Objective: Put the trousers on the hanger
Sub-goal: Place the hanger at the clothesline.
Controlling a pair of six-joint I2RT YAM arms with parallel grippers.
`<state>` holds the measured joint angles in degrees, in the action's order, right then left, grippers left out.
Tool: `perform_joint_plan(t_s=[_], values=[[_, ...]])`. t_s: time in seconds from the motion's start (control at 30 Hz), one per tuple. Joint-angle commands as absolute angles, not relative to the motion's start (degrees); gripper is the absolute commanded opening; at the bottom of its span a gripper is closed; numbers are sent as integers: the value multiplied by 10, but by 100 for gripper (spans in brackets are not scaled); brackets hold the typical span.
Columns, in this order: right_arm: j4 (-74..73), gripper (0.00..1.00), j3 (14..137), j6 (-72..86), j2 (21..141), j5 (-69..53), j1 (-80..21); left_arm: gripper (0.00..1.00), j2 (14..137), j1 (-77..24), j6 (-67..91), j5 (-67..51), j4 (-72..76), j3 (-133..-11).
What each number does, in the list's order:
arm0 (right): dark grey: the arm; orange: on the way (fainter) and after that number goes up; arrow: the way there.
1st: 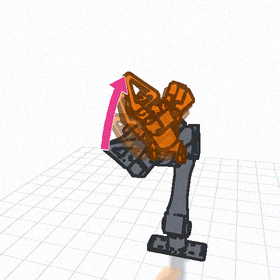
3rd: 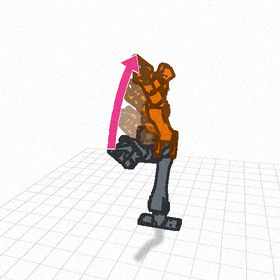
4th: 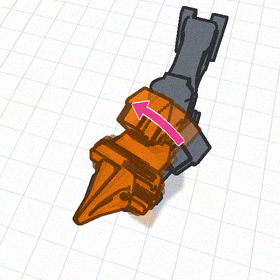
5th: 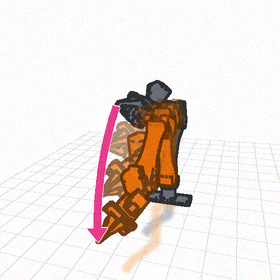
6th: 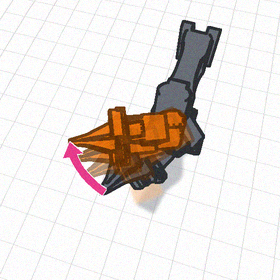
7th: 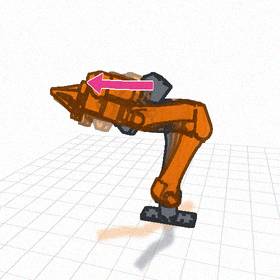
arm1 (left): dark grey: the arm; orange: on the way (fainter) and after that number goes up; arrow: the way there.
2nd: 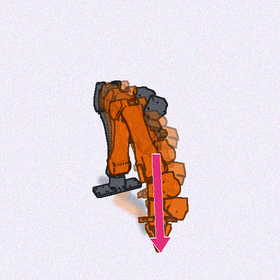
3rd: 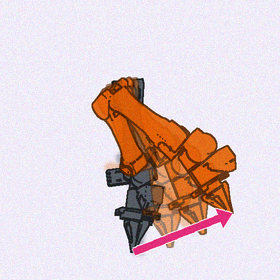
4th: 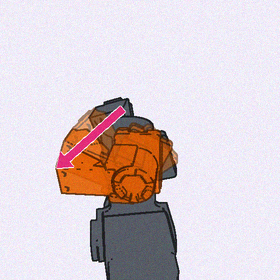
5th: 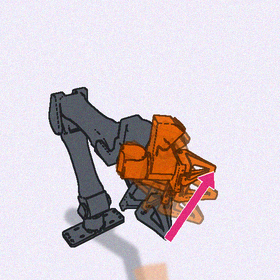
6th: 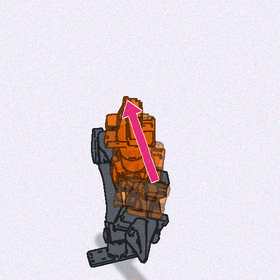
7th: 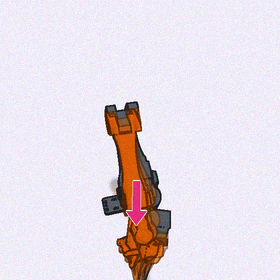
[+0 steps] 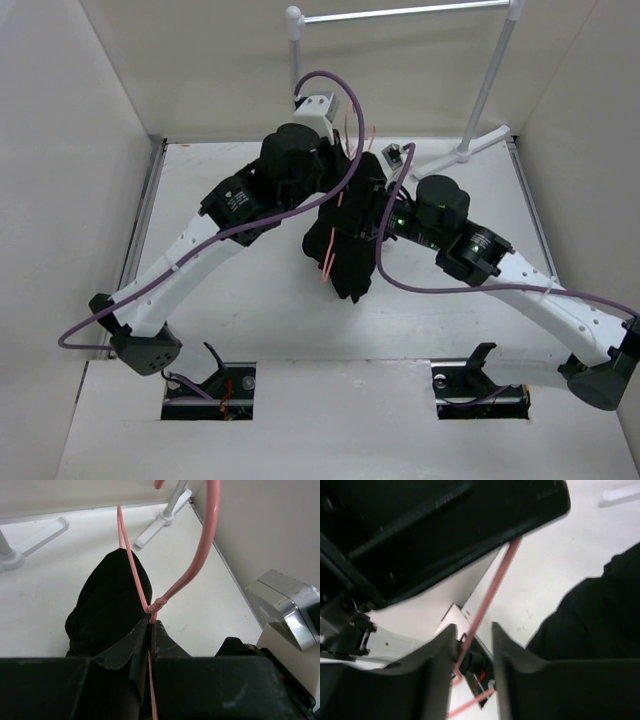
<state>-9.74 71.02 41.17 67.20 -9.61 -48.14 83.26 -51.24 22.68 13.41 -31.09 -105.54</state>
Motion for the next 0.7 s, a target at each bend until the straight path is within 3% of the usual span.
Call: perform_joint_plan(t_s=[0.0,0.1,0.23,0.5,0.57,0.67], values=[[-5,30,694,443,664,-76,-485,0,781,-514,239,131,-233,-1044],[34,18,679,458,650,-72,-485,1,770,-508,244,132,-225,-1025],[47,11,680,473,637,-59,-484,12,756,-501,252,138,-207,-996],[33,8,729,474,658,-54,-441,67,719,-480,245,138,-192,-1001],[30,7,745,472,671,-60,-425,100,705,-477,245,137,-192,-1002],[14,7,779,472,693,-77,-391,100,678,-469,245,148,-192,-991]])
